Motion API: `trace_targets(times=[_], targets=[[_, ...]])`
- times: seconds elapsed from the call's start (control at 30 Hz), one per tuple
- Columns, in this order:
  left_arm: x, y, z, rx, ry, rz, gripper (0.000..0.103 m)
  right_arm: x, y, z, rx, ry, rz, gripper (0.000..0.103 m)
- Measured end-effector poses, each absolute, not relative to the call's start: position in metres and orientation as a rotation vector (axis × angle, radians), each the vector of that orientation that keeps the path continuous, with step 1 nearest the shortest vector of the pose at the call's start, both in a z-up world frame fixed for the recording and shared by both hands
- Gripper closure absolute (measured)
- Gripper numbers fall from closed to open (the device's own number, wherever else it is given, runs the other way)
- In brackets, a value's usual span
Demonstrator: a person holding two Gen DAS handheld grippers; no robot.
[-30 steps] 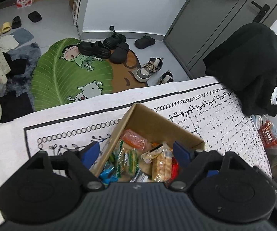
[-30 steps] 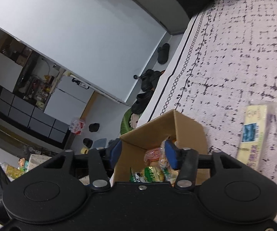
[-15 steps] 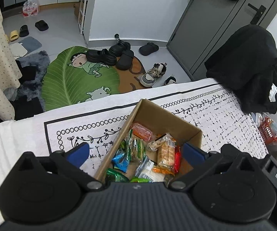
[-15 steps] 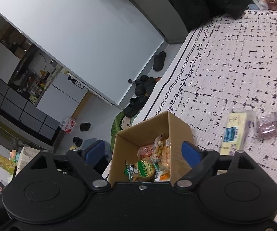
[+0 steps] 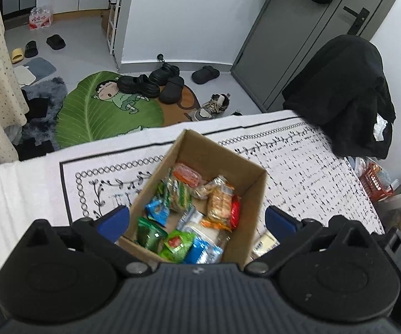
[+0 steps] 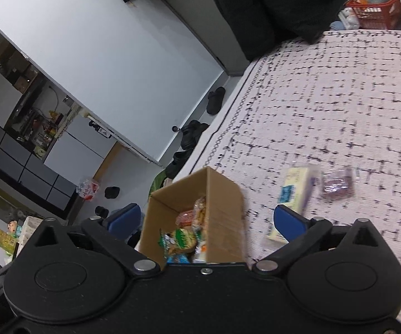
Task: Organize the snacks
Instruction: 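Withdraw both tools from the box toward the cream biscuit pack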
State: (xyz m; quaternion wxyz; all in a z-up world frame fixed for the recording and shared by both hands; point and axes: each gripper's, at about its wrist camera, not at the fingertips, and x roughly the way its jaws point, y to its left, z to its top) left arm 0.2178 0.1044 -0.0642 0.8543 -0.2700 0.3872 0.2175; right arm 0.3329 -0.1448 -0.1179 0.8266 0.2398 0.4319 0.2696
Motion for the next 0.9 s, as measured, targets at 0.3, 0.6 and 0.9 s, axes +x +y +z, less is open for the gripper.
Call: trace_targets(times=[0.3,0.6,0.9], targets=[[0.216,0.066,-0.058,-0.524,0.832,0.476,0.000,0.329,-0.178,-0.124,0.537,0.929,0.557,0.000],[0.220,0.039,-0.055,-0.483,0.821,0.485,0.000,0.334,-0.208,-0.128,0.567,0.976,0.498,0.000],[0.230,0.009,-0.060,-0.466,0.795,0.440,0.000,0.348,-0.240,-0.143,0.628,1.022,0.403,0.000]])
